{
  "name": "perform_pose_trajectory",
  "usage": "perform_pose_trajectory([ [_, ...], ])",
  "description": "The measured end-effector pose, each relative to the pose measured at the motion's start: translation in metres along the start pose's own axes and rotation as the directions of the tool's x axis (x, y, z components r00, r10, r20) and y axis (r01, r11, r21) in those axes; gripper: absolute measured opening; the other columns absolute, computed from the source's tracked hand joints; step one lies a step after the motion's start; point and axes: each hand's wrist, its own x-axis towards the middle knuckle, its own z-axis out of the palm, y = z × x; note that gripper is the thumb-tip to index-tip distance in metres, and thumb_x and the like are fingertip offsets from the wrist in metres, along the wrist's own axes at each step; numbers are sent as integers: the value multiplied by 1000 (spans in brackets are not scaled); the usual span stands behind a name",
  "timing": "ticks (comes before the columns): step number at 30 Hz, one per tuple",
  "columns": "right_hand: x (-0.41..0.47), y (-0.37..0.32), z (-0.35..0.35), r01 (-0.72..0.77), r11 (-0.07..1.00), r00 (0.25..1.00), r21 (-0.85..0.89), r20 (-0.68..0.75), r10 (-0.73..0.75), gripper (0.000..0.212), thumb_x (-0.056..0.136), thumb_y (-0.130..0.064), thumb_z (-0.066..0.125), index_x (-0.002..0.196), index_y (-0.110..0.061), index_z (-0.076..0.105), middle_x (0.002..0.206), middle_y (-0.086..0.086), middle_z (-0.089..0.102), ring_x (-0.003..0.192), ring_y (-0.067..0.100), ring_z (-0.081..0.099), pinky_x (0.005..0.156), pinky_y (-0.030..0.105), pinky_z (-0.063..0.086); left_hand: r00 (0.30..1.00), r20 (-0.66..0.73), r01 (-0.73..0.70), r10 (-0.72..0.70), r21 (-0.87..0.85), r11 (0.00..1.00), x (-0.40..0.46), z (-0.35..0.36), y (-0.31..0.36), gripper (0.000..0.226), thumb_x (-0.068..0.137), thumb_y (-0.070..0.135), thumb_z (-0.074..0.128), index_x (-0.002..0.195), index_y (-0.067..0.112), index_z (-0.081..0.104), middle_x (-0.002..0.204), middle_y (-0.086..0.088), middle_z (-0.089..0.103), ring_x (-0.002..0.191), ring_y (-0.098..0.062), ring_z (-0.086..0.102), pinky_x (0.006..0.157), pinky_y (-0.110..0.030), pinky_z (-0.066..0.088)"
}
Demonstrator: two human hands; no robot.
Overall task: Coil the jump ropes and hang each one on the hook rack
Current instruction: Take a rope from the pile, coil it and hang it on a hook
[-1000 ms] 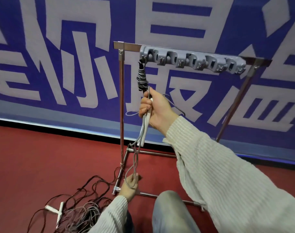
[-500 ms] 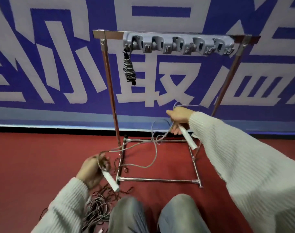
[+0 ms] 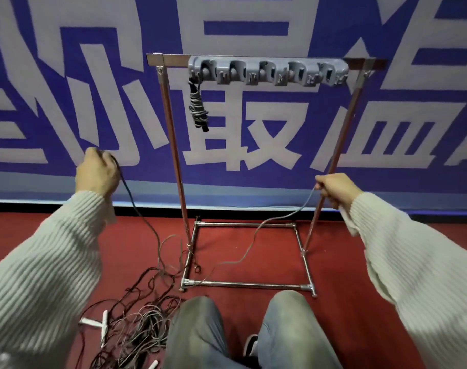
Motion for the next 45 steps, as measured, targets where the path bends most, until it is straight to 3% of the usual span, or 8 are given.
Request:
perform_pose_trajectory([
  [8, -7, -22, -48, 186, 980, 960, 75, -229, -164, 29, 98, -22, 49, 71, -18, 58, 51, -2, 49, 41, 15, 38, 42, 22, 27, 991, 135, 20, 2, -158, 987, 9, -50, 28, 22, 99, 23, 54, 89, 7, 65, 69, -13, 55, 36, -11, 50, 39, -20, 43],
  [11, -12, -31, -44, 188, 982, 970, 9, -161, -184, 34, 100, -23, 53, 67, -18, 59, 54, 1, 47, 44, 19, 36, 38, 19, 26, 964, 255, -21, 77, -215, 976, -8, -49, 41, 23, 103, 25, 54, 95, 7, 66, 72, -10, 53, 45, -18, 46, 34, -16, 36],
  [16, -36, -55, -32, 151, 986, 989, 77, -22, -149, 32, 100, -37, 56, 77, -17, 64, 51, -3, 44, 41, 11, 32, 41, 19, 25, 912, 401, 194, 86, -607, 771, -41, -44, 81, 21, 105, 19, 51, 90, 13, 64, 68, -5, 52, 52, -14, 43, 41, -17, 38],
  [29, -80, -55, 8, 112, 988, 985, 104, 122, -124, 17, 95, -24, 57, 84, -13, 65, 58, -1, 44, 47, 12, 32, 43, 22, 28, 767, 634, 359, 100, -552, 752, -110, 31, 106, 24, 110, 21, 42, 133, 29, 45, 92, -15, 69, 46, -13, 56, 42, -23, 49],
  [32, -81, -55, 7, 65, 963, 987, 260, 123, -100, 19, 93, -12, 53, 102, -3, 67, 68, 3, 50, 52, 11, 41, 45, 22, 36, 783, 618, 329, 71, -508, 796, -118, 41, 112, 17, 107, 16, 44, 123, 19, 51, 77, -9, 65, 42, -10, 40, 38, -18, 31],
  [38, -113, -65, 30, -76, 687, 926, 723, 307, -221, 28, 102, -5, 48, 130, -4, 51, 113, 18, 72, 94, 23, 74, 84, 35, 60, 700, 685, 485, 201, -663, 570, -158, 57, 131, 26, 110, 25, 44, 131, 14, 55, 114, -19, 71, 86, -28, 75, 73, -38, 65],
  [40, -129, -67, 50, 17, 758, 916, 652, 294, -273, 31, 105, -22, 52, 130, -7, 61, 122, 9, 73, 114, 15, 68, 106, 40, 49, 670, 697, 476, 255, -667, 573, -173, 64, 137, 29, 110, 28, 43, 134, 18, 57, 124, -18, 70, 102, -27, 72, 90, -48, 60],
  [45, -167, -74, 81, 250, 925, 920, 286, 229, -319, 35, 102, -53, 47, 127, -41, 68, 117, -10, 67, 107, 13, 64, 93, 46, 58, 612, 693, 469, 380, -706, 531, -202, 64, 153, 31, 111, 30, 38, 131, 24, 61, 124, -8, 72, 112, -25, 71, 97, -50, 57],
])
